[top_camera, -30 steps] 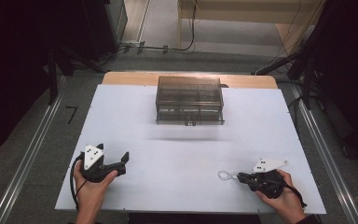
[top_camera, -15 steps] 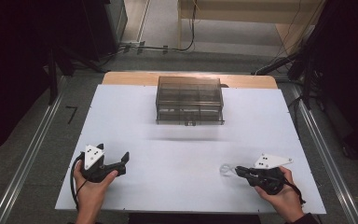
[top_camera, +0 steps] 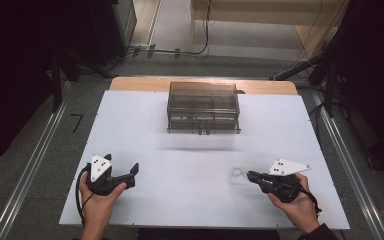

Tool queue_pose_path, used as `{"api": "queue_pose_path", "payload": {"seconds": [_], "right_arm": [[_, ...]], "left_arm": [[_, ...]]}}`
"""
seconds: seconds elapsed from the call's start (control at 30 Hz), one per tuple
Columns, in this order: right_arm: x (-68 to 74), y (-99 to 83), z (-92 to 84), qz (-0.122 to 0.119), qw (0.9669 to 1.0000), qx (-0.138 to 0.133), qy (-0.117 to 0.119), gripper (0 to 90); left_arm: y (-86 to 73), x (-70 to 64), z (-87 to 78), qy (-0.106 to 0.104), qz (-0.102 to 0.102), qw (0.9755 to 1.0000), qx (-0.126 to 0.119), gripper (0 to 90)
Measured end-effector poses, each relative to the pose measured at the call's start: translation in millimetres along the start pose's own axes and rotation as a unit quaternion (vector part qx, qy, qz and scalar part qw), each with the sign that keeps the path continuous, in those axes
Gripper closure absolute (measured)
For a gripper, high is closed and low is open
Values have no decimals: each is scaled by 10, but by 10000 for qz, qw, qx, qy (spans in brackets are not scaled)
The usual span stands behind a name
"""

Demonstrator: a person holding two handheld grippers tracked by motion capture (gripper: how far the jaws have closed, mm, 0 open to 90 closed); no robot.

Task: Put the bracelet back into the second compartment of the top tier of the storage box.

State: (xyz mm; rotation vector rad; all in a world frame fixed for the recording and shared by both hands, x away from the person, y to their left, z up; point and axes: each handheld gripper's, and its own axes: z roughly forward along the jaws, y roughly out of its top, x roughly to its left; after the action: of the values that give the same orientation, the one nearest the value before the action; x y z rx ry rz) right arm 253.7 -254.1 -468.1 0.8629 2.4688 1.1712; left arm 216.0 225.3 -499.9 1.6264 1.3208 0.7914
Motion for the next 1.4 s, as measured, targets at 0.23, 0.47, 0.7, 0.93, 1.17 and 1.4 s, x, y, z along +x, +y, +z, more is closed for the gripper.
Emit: {"api": "queue_pose_path", "payload": {"seconds": [0.23,0.47,0.7,0.93,1.17,1.4], "right_arm": [[9,96,38,-35,9999,-150,-24,836],[18,186,82,-8,9997,-260,12,836],[21,256,106,28,9993,-358,42,836],[22,345,138,40,9989,-471,64,836],[16,456,160,62,9980,-617,110,836],[18,559,196,71,9973,-716,150,836]], "left_arm": [[-2,0,3,-9,-9,10000,0,32],[-3,2,4,-18,-6,10000,9,32],[-3,0,6,-24,-3,10000,17,32],[-5,4,9,-28,7,10000,24,32],[-7,8,14,-37,8,10000,31,32],[-8,10,15,-25,-4,10000,37,32]]}}
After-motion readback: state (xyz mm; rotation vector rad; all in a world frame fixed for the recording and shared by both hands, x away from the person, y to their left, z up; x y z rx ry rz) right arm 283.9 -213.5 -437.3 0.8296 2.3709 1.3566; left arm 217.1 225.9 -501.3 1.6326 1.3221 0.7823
